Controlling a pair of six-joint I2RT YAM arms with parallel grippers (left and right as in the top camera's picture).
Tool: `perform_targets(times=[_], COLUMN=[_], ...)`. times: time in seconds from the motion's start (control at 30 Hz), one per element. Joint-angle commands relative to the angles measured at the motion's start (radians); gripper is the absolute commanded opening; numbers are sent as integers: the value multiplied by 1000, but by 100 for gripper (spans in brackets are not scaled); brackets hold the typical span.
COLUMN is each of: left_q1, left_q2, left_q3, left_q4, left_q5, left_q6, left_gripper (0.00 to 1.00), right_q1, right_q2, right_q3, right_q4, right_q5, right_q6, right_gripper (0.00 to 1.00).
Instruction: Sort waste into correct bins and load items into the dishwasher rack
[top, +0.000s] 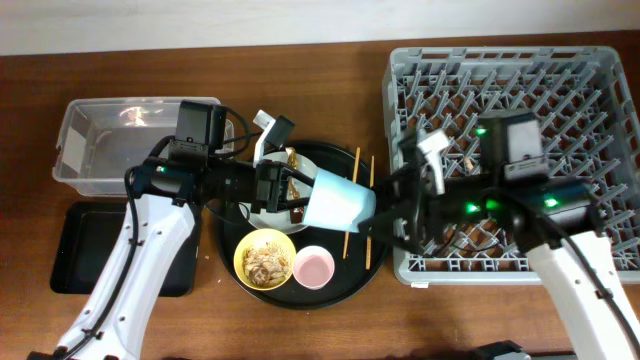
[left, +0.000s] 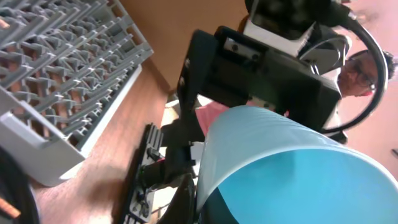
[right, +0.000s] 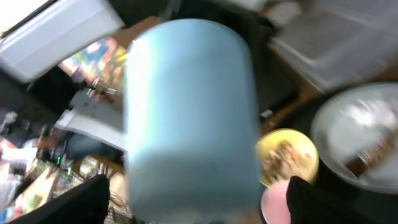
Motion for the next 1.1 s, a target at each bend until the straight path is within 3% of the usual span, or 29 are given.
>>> perform_targets(times=[0.0, 0.13, 0.23, 0.33, 0.43, 0.5, 0.53, 0.63, 0.7, 0.73, 0.8, 0.87, 0.9, 0.97, 1.07], left_q1=[2, 2, 2, 2, 2, 2, 2, 2, 2, 2, 2, 2, 2, 3, 3], left_q2=[-5, -5, -5, -5, -5, -5, -5, -5, -5, -5, -5, -5, -5, -5, -5], left_q3=[11, 11, 11, 11, 11, 11, 11, 11, 11, 11, 11, 11, 11, 11, 11], left_q4=[2, 3, 9, 8, 4, 2, 1, 2, 2, 2, 2, 1, 0, -13, -72], left_q5=[53, 38, 26, 26, 26, 26, 26, 26, 25, 18, 16, -43, -115, -238, -417], left_q6=[24, 24, 24, 24, 24, 24, 24, 24, 24, 24, 24, 24, 24, 23, 23], left_gripper=[0, 0, 0, 0, 0, 0, 0, 0, 0, 3, 59, 67, 76, 76, 76], right_q1=[44, 63, 130, 154, 153, 131, 111, 90, 90, 90, 60, 2, -70, -211, -339], right_q2=[1, 1, 1, 1, 0, -1, -2, -4, -4, -5, -27, -58, -97, -161, -201], right_q3=[17, 17, 17, 17, 18, 18, 18, 18, 18, 18, 20, 20, 20, 20, 20], right_q4=[79, 121, 121, 122, 123, 123, 122, 121, 117, 118, 116, 104, 79, -24, -301], right_q5=[-8, -16, 6, 78, 79, 79, 76, 24, 24, 24, 33, 37, 54, 191, 676], right_q6=[90, 136, 135, 143, 143, 143, 143, 143, 143, 143, 144, 147, 166, 224, 352], right_gripper=[88, 74, 81, 67, 62, 61, 70, 70, 58, 56, 54, 53, 53, 54, 53])
